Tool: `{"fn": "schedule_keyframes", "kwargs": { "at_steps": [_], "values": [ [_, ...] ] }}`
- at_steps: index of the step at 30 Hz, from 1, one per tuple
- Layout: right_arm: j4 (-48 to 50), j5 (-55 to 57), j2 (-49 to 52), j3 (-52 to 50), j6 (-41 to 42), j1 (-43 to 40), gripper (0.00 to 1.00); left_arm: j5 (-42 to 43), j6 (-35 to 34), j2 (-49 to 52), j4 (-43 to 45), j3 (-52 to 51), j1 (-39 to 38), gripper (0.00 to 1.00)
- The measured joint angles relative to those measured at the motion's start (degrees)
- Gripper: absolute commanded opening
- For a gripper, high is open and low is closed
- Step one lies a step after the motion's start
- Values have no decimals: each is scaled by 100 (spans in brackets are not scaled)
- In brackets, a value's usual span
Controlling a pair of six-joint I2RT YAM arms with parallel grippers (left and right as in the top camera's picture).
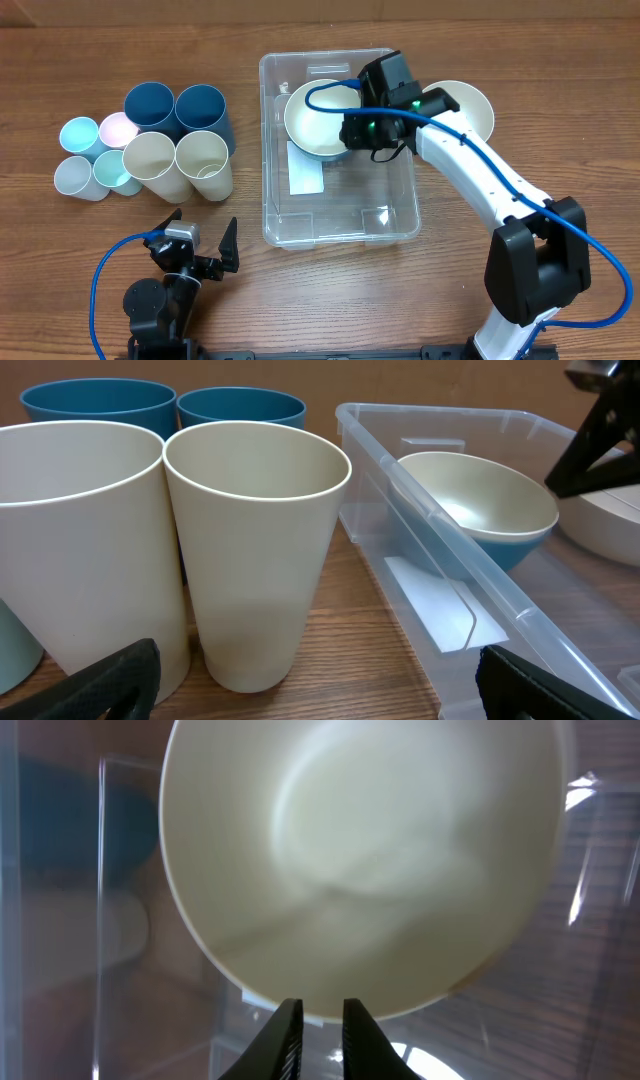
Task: Pack container
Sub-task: 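Lower the cream bowl into the blue bowl in the bin and release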
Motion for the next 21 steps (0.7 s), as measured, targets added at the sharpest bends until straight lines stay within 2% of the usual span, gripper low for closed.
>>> {"fn": "schedule_keyframes", "kwargs": {
  "at_steps": [4,10,17,21],
  "values": [
    [157,-28,0,-299,31,339,7,0,0,-2,0,0,0,100],
    [1016,411,-2,-855,264,769,6,0,0,0,0,0,0,100],
    [1392,968,-2,-929,334,772,7,0,0,0,0,0,0,100],
    [1788,1272,-2,-935,328,761,10,0,0,0,0,0,0,100]
  ]
}}
